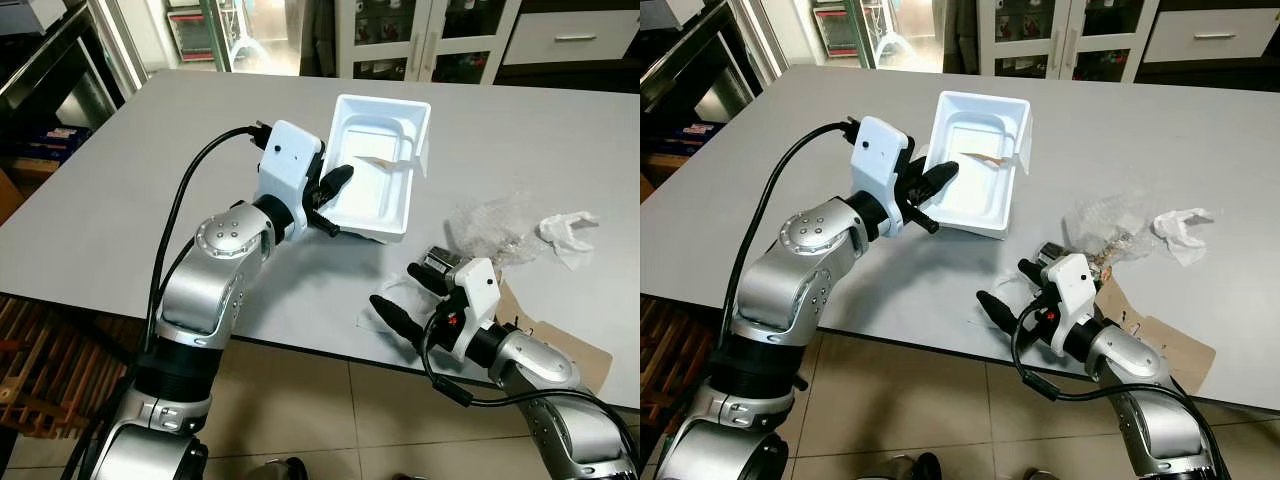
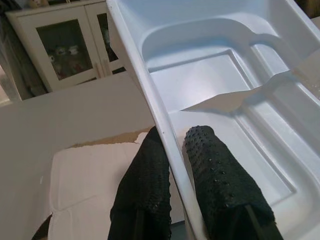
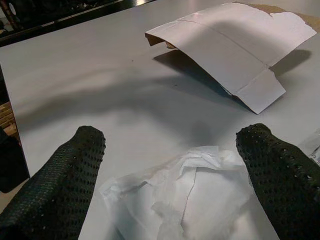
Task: Picking trash to rubbish bin
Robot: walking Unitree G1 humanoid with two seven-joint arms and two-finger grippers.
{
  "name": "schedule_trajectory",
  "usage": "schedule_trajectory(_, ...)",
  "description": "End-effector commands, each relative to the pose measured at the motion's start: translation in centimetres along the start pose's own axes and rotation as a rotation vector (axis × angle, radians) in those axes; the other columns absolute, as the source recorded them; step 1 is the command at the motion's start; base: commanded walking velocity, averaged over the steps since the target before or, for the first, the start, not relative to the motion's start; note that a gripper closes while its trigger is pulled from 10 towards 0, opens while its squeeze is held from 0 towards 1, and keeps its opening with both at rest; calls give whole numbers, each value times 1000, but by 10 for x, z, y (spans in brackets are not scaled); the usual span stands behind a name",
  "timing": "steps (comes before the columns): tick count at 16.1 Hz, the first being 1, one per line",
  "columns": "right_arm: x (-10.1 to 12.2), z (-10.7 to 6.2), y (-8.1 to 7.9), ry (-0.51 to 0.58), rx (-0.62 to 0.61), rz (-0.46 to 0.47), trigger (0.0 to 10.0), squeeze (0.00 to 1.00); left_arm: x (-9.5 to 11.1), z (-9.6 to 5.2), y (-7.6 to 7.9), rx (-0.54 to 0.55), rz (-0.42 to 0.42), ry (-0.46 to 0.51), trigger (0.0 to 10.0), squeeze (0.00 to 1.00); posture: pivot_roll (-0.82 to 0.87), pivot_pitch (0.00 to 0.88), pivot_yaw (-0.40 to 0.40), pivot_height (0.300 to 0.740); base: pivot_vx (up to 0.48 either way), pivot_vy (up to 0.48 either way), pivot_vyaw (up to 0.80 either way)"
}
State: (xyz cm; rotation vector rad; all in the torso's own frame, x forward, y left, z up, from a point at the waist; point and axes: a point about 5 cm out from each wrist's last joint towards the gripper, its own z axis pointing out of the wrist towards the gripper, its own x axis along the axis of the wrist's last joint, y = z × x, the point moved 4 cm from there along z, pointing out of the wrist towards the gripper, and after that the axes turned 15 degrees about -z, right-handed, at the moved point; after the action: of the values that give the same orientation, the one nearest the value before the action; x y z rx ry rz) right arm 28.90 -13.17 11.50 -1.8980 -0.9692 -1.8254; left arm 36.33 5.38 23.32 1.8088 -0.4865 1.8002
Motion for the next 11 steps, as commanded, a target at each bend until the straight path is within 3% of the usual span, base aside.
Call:
schedule_trajectory(1, -3, 1, -2, -14, 14, -1, 10000, 0, 1, -3, -5, 24, 14, 18, 10000, 0, -85, 109, 99, 740, 0, 0, 0)
schedule_trajectory(6, -1, 3, -1, -8, 7, -2, 10000, 0, 2, -2, -14, 103, 124, 97, 10000, 0, -86, 110, 102, 740, 0, 0, 0)
schedule_trajectory(8, 0, 3, 1, -3, -6, -5, 10000, 0, 4, -4, -18, 159, 82, 162, 10000, 0, -90, 110, 103, 740, 0, 0, 0)
schedule_trajectory(11, 1, 4, 4, 4, -26, -8, 10000, 0, -6, -4, -20, 210, 125, 178, 10000, 0, -90, 107, 101, 740, 0, 0, 0)
